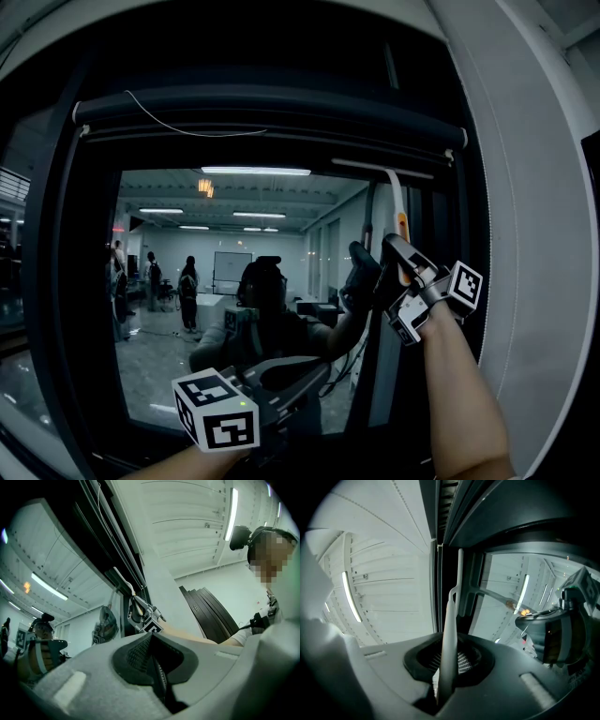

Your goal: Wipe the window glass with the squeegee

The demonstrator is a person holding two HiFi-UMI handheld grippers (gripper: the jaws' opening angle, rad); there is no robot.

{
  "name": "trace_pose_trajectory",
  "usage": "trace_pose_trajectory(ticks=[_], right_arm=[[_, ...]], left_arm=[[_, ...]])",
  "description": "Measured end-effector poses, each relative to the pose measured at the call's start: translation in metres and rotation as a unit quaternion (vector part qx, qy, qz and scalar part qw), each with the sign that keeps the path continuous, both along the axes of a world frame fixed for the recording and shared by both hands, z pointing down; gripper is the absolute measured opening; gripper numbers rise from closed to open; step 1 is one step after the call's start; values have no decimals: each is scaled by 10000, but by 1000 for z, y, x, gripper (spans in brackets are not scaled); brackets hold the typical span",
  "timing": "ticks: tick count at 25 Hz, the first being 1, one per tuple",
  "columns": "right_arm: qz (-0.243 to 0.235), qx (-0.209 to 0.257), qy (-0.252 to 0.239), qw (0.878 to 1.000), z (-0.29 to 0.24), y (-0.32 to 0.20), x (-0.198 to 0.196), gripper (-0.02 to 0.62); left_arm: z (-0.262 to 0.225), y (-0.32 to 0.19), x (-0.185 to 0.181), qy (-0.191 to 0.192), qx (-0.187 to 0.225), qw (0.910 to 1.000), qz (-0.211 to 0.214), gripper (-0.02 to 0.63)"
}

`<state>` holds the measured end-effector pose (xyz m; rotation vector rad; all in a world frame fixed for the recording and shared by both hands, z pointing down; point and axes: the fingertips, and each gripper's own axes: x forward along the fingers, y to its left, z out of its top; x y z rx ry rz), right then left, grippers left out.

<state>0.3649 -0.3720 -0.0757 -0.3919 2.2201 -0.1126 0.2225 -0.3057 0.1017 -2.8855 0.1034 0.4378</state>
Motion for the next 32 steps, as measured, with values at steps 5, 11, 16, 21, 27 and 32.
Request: trace_pose_trajectory(ticks=[5, 11, 16, 21, 27, 32], right_arm=[[-50, -48, 73, 9999, 14, 2, -2, 41], [-60, -233, 62, 9997, 22, 6, -8, 41], [-80, -346, -23, 9994, 27, 7, -8, 41], [-73, -496, -67, 9987, 60, 14, -9, 41], [-112, -529, -114, 9985, 92, 20, -12, 41], [-187, -570, -138, 9981, 110, 20, -14, 41]], left_arm=[[10, 3, 2, -15, -19, 9999, 138, -3], [1, 6, -3, -72, -187, 9996, 210, -3], [-10, 9, -4, -46, -143, 9996, 255, -3], [13, 18, -6, -24, -324, 9986, 412, -3], [36, 10, -11, 34, -584, 9975, 405, -3], [47, 3, -13, 77, -793, 9961, 381, -3]])
